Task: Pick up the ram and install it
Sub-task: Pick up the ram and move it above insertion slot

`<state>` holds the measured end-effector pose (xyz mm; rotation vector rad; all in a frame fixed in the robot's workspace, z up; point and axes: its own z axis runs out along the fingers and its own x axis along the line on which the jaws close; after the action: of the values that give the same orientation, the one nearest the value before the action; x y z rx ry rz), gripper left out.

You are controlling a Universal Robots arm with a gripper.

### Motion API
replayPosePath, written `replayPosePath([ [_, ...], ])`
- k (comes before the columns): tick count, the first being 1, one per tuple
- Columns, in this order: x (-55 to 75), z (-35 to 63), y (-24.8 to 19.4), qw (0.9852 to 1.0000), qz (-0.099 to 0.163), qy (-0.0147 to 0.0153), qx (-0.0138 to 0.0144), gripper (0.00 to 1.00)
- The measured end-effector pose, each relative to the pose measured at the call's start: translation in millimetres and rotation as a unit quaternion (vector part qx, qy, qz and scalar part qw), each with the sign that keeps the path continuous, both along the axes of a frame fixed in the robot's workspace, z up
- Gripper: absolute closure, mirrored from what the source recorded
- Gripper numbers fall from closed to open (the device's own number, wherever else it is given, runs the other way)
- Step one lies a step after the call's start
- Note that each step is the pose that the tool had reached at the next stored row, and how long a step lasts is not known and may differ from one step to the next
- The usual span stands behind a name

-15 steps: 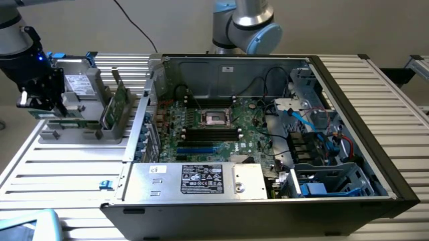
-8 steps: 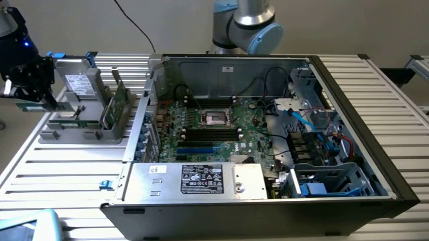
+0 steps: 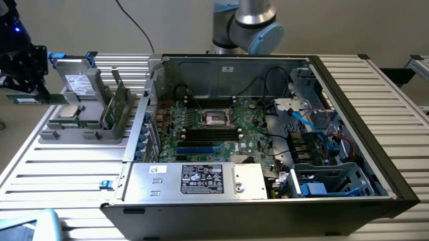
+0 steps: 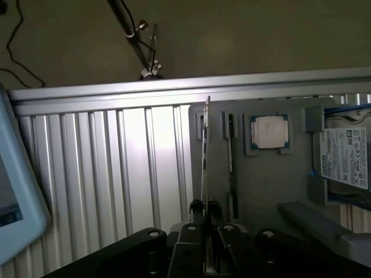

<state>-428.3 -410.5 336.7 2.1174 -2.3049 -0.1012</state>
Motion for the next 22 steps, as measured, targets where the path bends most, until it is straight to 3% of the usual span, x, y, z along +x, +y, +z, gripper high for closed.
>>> replayPosePath([
  [4,7.8,15.7,-1.8,1.0,0.0,0.0072,0.0,0.85],
  [15,45.9,53.6,-5.7,0.9998,0.0,0.0204,0.0,0.85],
  [22,77.4,65.4,-7.3,0.9997,0.0,0.025,0.0,0.85],
])
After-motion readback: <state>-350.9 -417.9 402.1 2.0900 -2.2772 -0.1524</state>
